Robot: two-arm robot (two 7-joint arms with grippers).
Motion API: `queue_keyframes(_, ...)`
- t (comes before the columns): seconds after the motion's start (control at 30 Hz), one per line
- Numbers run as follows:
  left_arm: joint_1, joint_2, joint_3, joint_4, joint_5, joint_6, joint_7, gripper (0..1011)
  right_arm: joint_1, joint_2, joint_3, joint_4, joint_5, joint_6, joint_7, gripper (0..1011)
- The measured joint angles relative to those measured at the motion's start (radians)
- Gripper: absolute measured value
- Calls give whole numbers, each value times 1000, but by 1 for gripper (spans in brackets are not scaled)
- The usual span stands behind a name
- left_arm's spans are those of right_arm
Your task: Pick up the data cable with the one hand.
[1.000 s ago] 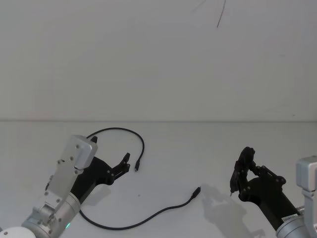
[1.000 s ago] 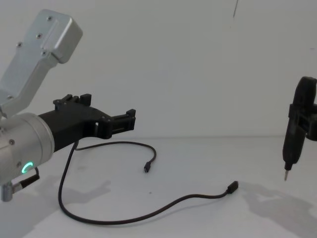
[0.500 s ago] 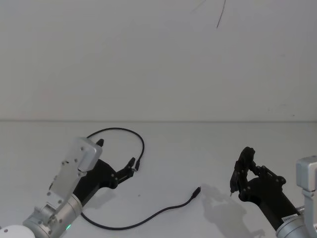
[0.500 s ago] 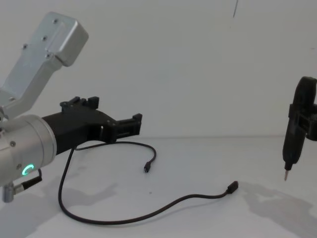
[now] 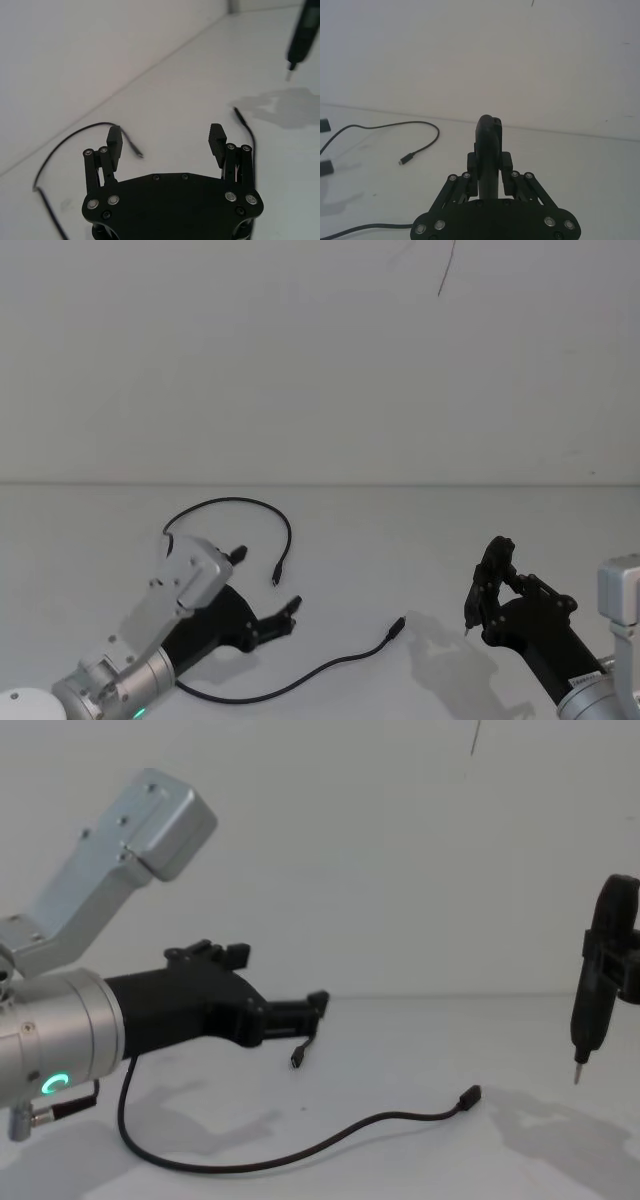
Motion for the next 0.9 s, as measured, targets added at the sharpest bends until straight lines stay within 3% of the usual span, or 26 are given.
queue_keyframes(0.57,-64,40,92,39,3,0,-247,1002,0,0,0,0,0,0,0,269)
queue_keyframes(0.9,-94,28,127,77,17,24,-315,1002,0,0,0,0,0,0,0,269)
